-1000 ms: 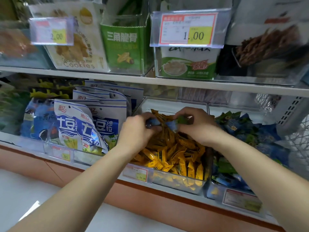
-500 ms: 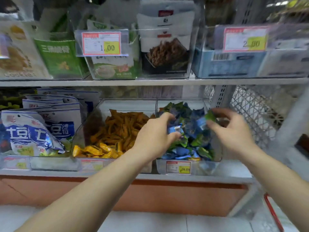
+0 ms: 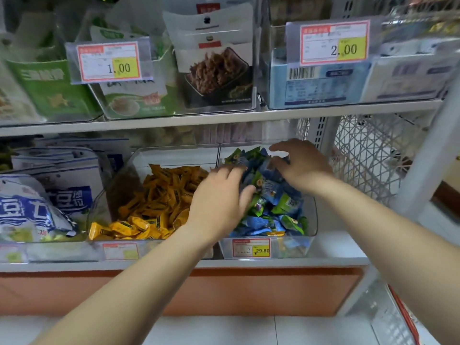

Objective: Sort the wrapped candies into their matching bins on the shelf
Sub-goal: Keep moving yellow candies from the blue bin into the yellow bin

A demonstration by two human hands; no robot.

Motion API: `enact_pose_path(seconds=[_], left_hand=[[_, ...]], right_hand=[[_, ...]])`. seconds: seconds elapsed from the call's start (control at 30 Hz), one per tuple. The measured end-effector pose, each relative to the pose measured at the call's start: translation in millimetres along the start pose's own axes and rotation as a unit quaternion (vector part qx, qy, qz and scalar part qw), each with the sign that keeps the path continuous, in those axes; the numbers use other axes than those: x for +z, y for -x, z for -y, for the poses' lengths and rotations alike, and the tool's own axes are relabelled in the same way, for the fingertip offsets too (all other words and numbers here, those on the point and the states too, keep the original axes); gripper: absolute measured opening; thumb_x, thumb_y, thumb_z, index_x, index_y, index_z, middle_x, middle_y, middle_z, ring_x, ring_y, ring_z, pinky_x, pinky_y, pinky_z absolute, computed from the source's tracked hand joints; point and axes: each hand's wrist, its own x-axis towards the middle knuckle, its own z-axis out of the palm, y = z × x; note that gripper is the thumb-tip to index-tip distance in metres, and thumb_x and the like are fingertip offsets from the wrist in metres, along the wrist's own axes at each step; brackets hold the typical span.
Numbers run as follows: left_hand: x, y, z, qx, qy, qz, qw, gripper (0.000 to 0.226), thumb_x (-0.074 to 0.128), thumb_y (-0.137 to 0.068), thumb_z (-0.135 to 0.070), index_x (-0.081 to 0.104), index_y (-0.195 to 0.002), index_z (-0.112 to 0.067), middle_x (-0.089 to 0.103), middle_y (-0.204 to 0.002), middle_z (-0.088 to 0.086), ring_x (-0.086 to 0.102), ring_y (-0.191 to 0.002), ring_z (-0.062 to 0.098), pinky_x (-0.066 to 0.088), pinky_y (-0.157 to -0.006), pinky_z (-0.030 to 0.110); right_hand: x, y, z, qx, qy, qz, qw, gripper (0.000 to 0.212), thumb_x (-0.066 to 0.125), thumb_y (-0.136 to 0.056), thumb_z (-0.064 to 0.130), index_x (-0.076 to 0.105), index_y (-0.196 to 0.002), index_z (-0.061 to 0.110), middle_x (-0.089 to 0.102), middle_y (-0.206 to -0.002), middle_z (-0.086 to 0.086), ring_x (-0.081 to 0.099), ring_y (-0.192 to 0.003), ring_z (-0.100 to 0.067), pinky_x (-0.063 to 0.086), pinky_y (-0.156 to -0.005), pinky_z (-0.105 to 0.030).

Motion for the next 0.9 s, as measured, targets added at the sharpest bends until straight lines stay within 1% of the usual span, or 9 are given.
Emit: enact_pose_path(seconds=[0.07,0.13,0.2,0.27,0.37,0.47,0.57,0.73,0.9], left_hand=[[3.5,4.4,-6.4,0.074,-0.007,0.035,0.997,0.053,0.040,-0.099,-0.054,0.040,-0.146,-0.031,0.052,-0.141,0.004,0.050,-0.122,0.029,0.047,-0.096,0.042],[11.5,-1.8,-7.2,0.144,-0.056,0.108,0.982,0.054,0.035,-0.099,-0.059,0.030,-0.150,-0.041,0.032,-0.159,0.000,0.035,-0.140,0.029,0.040,-0.106,0.046],[19.2,-16.9,-1.4,0.165,-0.079,0.193,0.964,0.056,0.036,-0.097,-0.063,0.025,-0.150,-0.047,0.010,-0.166,-0.007,0.022,-0.148,0.027,0.036,-0.112,0.050],[24.9,-32.5,5.9,0.150,-0.062,0.231,0.959,0.058,0.040,-0.096,-0.064,0.023,-0.149,-0.050,0.002,-0.166,-0.013,0.023,-0.148,0.025,0.038,-0.111,0.049],[36.2,-50.9,10.5,0.134,-0.056,0.234,0.961,0.059,0.043,-0.094,-0.065,0.025,-0.149,-0.051,0.003,-0.165,-0.017,0.027,-0.147,0.023,0.036,-0.113,0.045],[43.6,-61.8,10.2,0.105,-0.037,0.262,0.959,0.062,0.043,-0.094,-0.066,0.025,-0.150,-0.049,0.004,-0.165,-0.017,0.024,-0.149,0.022,0.037,-0.112,0.042],[43.0,-63.3,9.2,0.103,-0.044,0.256,0.960,0.063,0.044,-0.093,-0.066,0.025,-0.150,-0.049,0.007,-0.166,-0.014,0.026,-0.148,0.023,0.039,-0.109,0.041],[30.8,-45.0,10.2,0.100,-0.021,0.214,0.971,0.064,0.050,-0.091,-0.063,0.033,-0.149,-0.044,0.014,-0.165,-0.007,0.027,-0.147,0.024,0.035,-0.115,0.042],[21.8,-20.7,21.8,0.075,-0.092,0.168,0.979,0.067,0.040,-0.088,-0.072,0.031,-0.149,-0.044,0.027,-0.162,-0.003,0.027,-0.147,0.023,0.031,-0.116,0.047]], right_hand=[[-5.4,19.8,-5.0,-0.032,-0.014,-0.053,0.998,0.025,0.054,-0.094,0.036,0.068,-0.114,0.030,0.065,-0.118,0.000,0.058,-0.110,-0.022,0.047,-0.092,-0.035],[-9.3,47.2,-10.6,-0.061,-0.023,-0.063,0.996,0.025,0.054,-0.090,0.038,0.070,-0.108,0.030,0.067,-0.109,0.004,0.059,-0.103,-0.018,0.046,-0.084,-0.031],[-9.0,69.3,-17.8,-0.070,-0.006,-0.023,0.997,0.028,0.058,-0.089,0.039,0.069,-0.112,0.029,0.066,-0.113,0.007,0.059,-0.106,-0.017,0.048,-0.088,-0.035],[-5.1,82.2,-22.7,-0.080,0.025,0.027,0.996,0.033,0.061,-0.090,0.036,0.066,-0.122,0.028,0.064,-0.124,0.008,0.057,-0.115,-0.016,0.047,-0.096,-0.038],[0.5,89.4,-24.7,-0.090,0.045,0.033,0.994,0.039,0.062,-0.091,0.036,0.063,-0.128,0.028,0.062,-0.129,0.008,0.055,-0.118,-0.015,0.046,-0.097,-0.036],[3.8,86.3,-26.3,-0.102,0.103,0.019,0.989,0.051,0.062,-0.087,0.049,0.057,-0.133,0.029,0.060,-0.131,0.007,0.054,-0.119,-0.019,0.047,-0.096,-0.039],[9.1,80.7,-29.2,-0.126,0.193,0.047,0.972,0.057,0.051,-0.087,0.059,0.051,-0.139,0.035,0.054,-0.140,0.010,0.050,-0.127,-0.020,0.038,-0.105,-0.038],[14.5,60.6,-28.4,-0.121,0.257,0.062,0.957,0.047,0.041,-0.089,0.061,0.056,-0.131,0.045,0.056,-0.136,0.013,0.047,-0.127,-0.021,0.026,-0.112,-0.044],[17.5,18.5,-22.1,-0.088,0.259,0.085,0.958,0.038,0.045,-0.095,0.054,0.057,-0.130,0.046,0.051,-0.134,0.003,0.042,-0.129,-0.025,0.021,-0.113,-0.047]])
